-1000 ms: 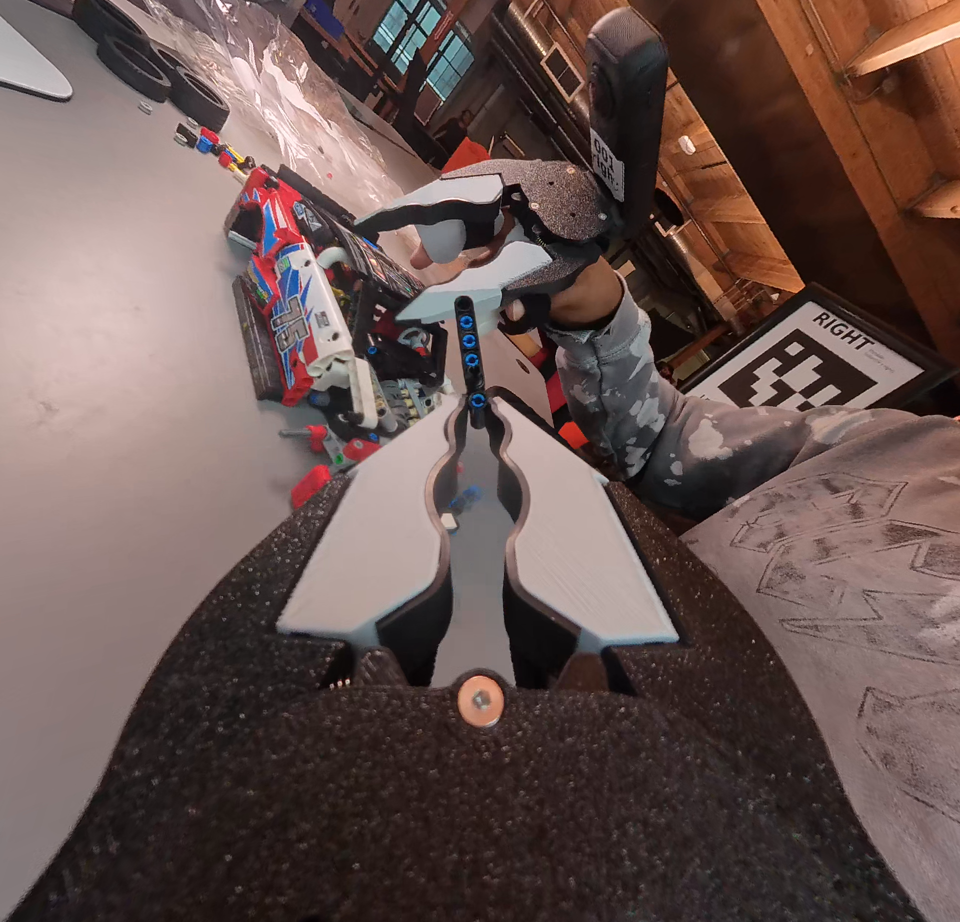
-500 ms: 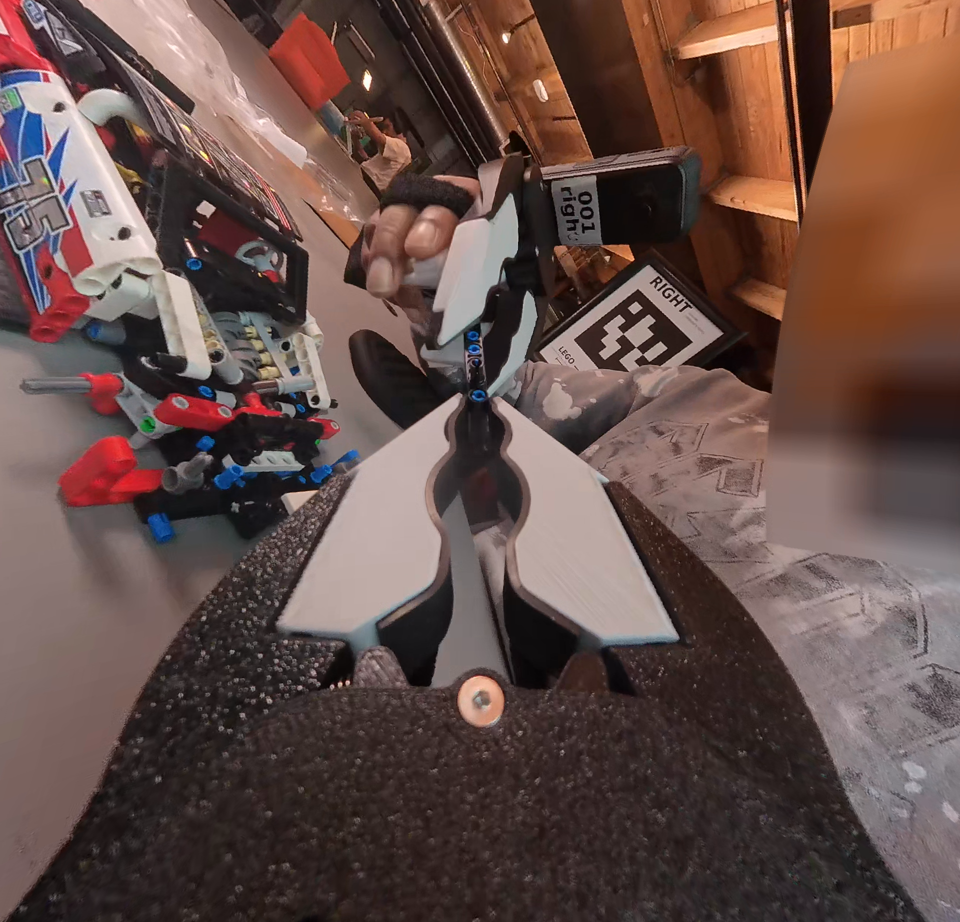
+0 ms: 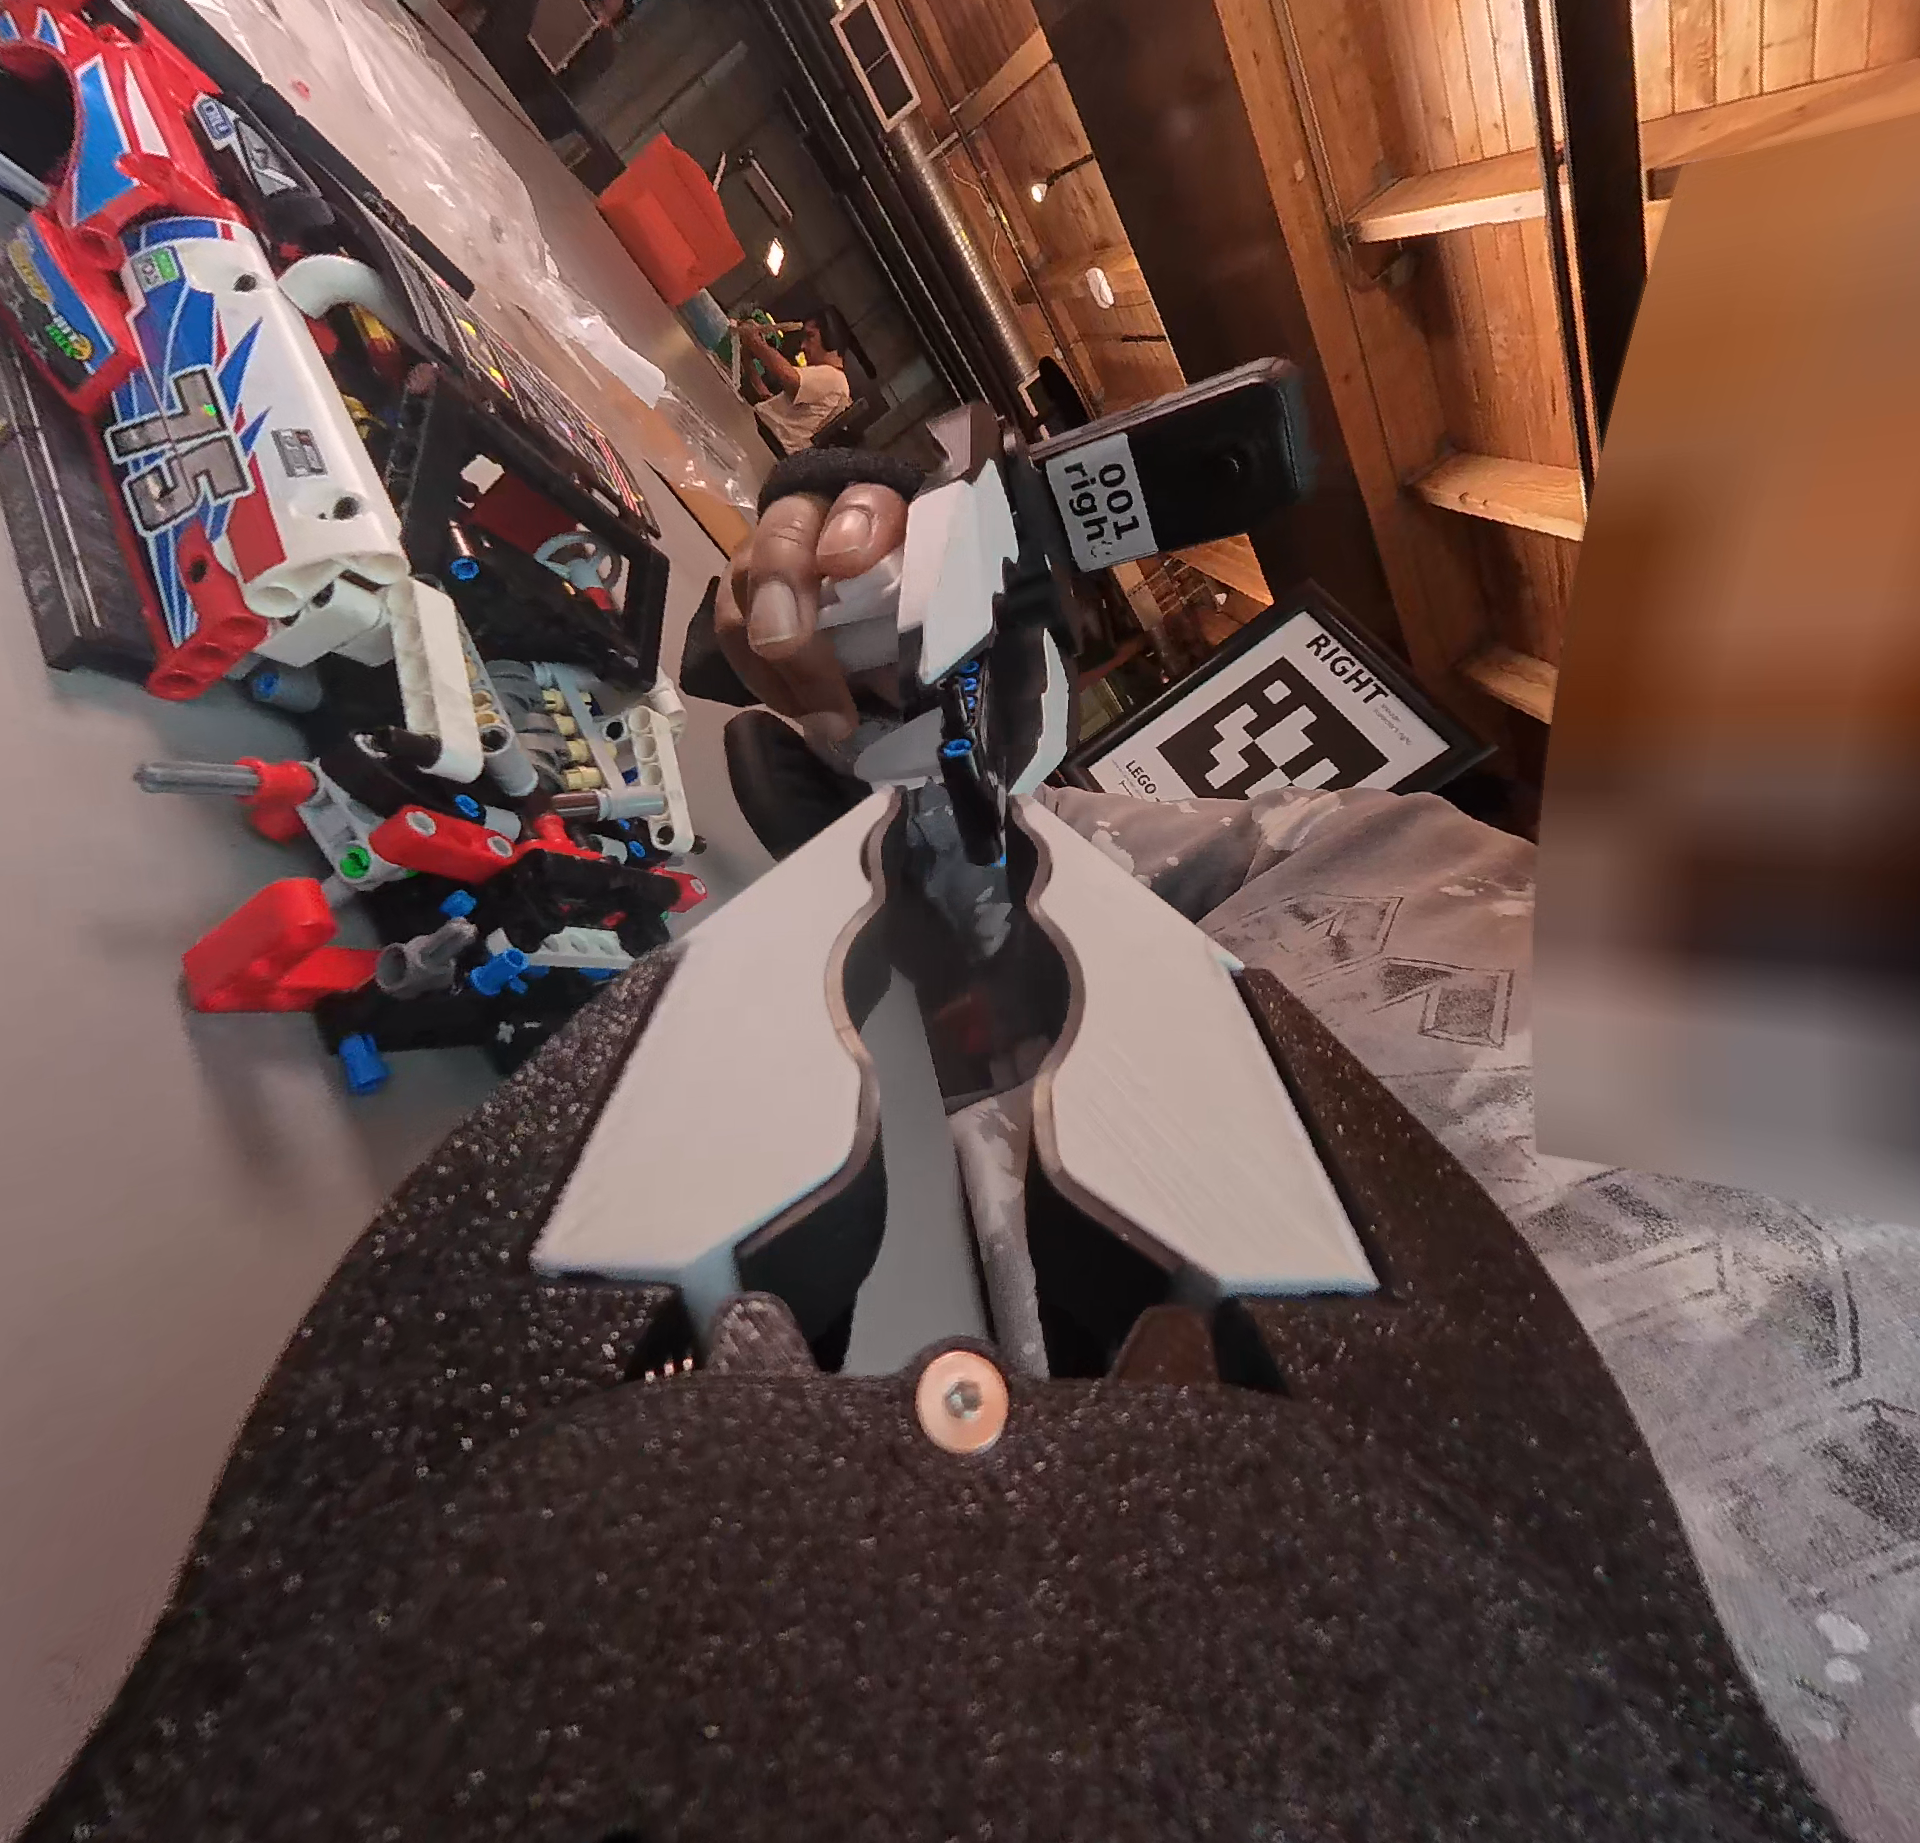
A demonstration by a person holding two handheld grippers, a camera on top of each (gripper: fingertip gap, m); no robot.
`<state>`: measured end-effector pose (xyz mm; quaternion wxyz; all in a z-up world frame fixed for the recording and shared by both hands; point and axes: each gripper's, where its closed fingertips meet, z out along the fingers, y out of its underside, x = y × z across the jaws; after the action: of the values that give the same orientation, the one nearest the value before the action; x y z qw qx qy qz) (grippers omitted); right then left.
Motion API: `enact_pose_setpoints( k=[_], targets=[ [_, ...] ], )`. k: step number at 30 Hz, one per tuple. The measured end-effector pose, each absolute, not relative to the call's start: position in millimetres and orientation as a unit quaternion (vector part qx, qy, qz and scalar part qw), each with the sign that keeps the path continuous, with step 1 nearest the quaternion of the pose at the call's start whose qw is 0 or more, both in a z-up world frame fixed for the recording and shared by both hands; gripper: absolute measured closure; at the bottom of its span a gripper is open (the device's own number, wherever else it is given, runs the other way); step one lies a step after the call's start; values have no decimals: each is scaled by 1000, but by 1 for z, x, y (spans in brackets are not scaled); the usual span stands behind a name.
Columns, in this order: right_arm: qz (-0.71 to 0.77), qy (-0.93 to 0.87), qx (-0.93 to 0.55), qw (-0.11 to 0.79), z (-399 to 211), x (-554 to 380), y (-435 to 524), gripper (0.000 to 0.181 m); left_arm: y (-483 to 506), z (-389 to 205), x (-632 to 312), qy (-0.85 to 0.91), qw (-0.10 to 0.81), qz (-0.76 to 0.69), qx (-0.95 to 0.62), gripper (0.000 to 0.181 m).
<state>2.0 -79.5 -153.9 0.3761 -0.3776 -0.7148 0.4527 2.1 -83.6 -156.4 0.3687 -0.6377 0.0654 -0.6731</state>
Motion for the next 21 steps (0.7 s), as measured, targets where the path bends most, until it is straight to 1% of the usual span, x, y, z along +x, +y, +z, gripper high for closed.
enact_pose_setpoints(
  k=[3, 6, 8, 9, 11, 12, 14, 15, 17, 18, 19, 21],
  targets=[
    [418, -718, -372, 414, -156, -4, -78, 155, -84, -153, 6, 64, 372, -677, -632, 166],
    [379, -719, -361, 457, -157, -10, -81, 156, -80, -151, 3, 54, 393, -668, -630, 175],
    [340, -724, -364, 476, -163, -13, -76, 155, -77, -152, -2, 60, 409, -646, -642, 176],
    [332, -731, -362, 474, -166, -13, -77, 155, -78, -155, -2, 74, 412, -631, -653, 176],
    [332, -749, -369, 438, -174, -8, -78, 155, -78, -162, -3, 105, 425, -584, -684, 177],
    [330, -757, -376, 420, -177, -4, -75, 149, -77, -166, -4, 118, 432, -558, -699, 177],
    [301, -768, -383, 416, -171, 5, -56, 136, -77, -170, -6, 135, 436, -528, -716, 177],
    [283, -781, -388, 400, -169, 11, -46, 126, -77, -171, -6, 137, 436, -524, -719, 177],
    [240, -812, -418, 330, -172, 26, -22, 102, -76, -175, -3, 135, 426, -528, -722, 177],
    [207, -827, -424, 305, -174, 31, -7, 96, -75, -177, -2, 132, 418, -533, -724, 177],
    [174, -840, -421, 295, -174, 31, 10, 94, -75, -178, -1, 130, 413, -538, -723, 177],
    [122, -867, -420, 239, -183, 33, 36, 87, -76, -174, 1, 131, 414, -548, -715, 177]
  ],
)
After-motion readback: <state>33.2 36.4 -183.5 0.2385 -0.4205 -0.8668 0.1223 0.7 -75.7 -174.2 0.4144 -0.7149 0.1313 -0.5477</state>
